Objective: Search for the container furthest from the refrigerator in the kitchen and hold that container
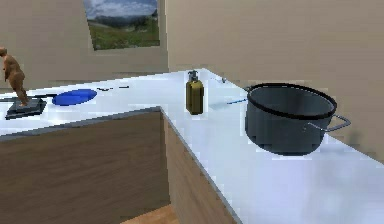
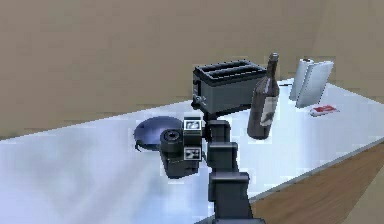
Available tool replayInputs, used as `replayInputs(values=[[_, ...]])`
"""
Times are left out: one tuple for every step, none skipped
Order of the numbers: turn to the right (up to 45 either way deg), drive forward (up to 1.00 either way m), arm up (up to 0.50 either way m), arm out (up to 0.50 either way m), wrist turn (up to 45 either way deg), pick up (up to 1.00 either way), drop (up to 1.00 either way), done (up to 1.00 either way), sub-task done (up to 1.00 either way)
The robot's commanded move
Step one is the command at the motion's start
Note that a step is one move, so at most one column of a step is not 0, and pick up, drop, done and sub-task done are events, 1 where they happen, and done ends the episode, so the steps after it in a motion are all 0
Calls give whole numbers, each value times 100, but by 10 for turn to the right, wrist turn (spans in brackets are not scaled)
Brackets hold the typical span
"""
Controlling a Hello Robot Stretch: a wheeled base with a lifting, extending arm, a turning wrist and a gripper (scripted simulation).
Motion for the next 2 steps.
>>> replayInputs(values=[[0,0,8,0,0,0,0,0,0],[0,0,0,0,0,0,0,100,0]])
